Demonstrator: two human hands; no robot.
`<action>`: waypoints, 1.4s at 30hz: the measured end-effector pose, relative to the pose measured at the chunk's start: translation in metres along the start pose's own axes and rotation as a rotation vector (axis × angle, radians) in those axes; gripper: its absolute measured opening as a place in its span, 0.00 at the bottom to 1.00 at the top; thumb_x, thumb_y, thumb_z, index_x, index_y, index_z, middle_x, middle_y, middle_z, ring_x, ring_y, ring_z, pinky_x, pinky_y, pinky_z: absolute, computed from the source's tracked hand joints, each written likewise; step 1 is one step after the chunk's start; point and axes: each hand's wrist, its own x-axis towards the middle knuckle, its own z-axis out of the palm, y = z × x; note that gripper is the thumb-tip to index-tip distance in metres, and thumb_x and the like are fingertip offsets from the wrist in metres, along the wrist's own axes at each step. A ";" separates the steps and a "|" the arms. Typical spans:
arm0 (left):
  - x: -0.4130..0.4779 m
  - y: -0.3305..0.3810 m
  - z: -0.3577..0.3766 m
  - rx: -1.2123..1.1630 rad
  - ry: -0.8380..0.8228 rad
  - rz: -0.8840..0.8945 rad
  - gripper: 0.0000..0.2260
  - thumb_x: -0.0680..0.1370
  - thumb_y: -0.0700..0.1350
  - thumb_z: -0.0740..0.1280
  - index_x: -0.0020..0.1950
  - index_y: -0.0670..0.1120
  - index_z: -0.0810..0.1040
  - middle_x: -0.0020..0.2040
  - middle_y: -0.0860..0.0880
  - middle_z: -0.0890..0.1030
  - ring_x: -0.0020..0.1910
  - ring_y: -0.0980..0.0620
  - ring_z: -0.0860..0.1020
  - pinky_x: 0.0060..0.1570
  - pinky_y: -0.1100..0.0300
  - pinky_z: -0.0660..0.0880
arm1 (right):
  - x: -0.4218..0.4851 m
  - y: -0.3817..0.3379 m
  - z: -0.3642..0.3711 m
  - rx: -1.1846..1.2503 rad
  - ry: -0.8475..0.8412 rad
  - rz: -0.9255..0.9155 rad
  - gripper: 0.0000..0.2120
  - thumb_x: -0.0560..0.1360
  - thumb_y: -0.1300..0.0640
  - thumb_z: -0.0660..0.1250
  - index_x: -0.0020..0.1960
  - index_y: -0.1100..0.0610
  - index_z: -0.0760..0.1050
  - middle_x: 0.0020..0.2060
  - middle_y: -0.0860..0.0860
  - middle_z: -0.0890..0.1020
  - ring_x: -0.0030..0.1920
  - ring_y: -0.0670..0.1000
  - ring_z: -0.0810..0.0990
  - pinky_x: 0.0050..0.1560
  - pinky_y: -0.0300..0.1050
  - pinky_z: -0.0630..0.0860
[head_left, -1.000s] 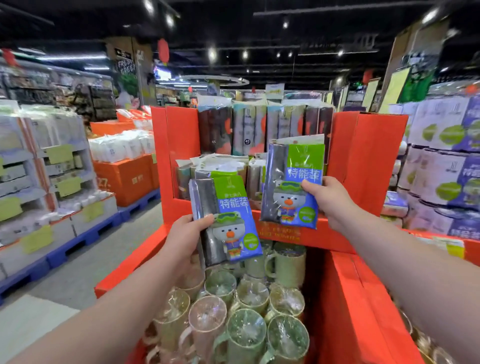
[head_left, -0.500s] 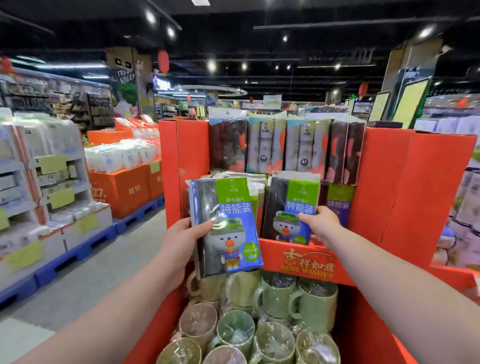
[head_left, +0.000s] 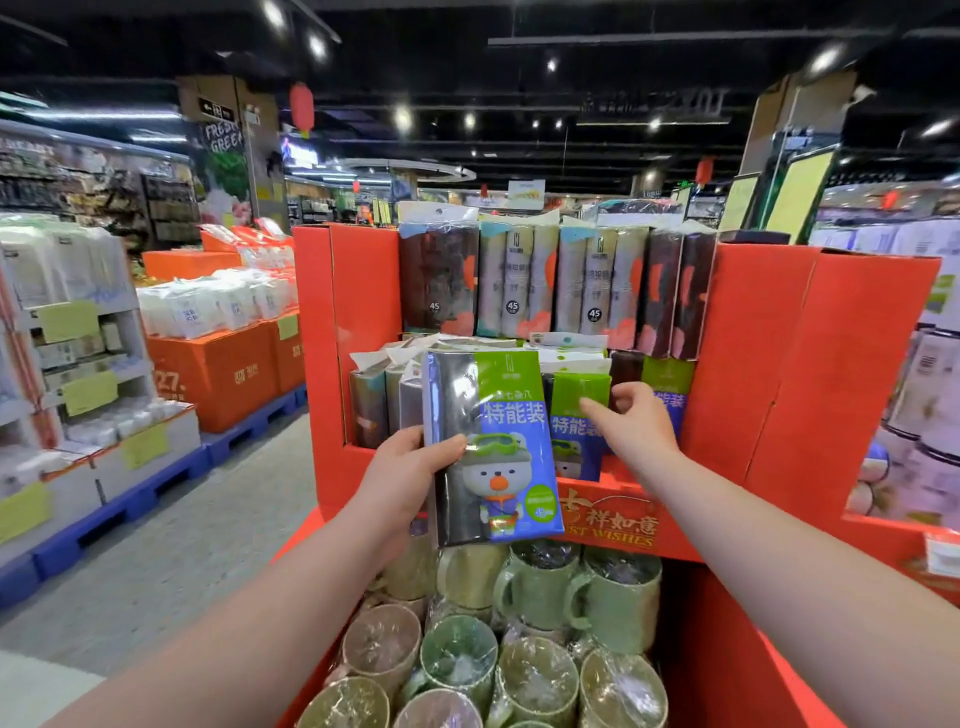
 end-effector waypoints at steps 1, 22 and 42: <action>0.001 0.002 0.007 -0.002 -0.015 0.010 0.06 0.77 0.41 0.68 0.53 0.43 0.81 0.39 0.49 0.85 0.32 0.57 0.81 0.31 0.65 0.75 | -0.009 -0.010 -0.009 0.106 -0.101 -0.026 0.15 0.75 0.49 0.70 0.56 0.57 0.75 0.55 0.55 0.79 0.53 0.53 0.76 0.52 0.47 0.72; 0.063 0.014 0.005 1.436 -0.020 0.495 0.32 0.78 0.54 0.65 0.78 0.52 0.54 0.79 0.52 0.55 0.78 0.47 0.49 0.75 0.44 0.51 | 0.002 0.024 0.001 0.007 -0.258 0.080 0.18 0.71 0.58 0.75 0.57 0.56 0.72 0.52 0.53 0.80 0.47 0.52 0.78 0.39 0.41 0.74; 0.063 0.012 0.003 1.433 -0.052 0.511 0.33 0.79 0.52 0.63 0.79 0.53 0.49 0.79 0.53 0.51 0.78 0.48 0.46 0.75 0.45 0.47 | 0.017 -0.018 -0.008 -0.663 -0.419 0.130 0.16 0.69 0.50 0.76 0.40 0.59 0.72 0.29 0.55 0.81 0.28 0.51 0.79 0.44 0.48 0.80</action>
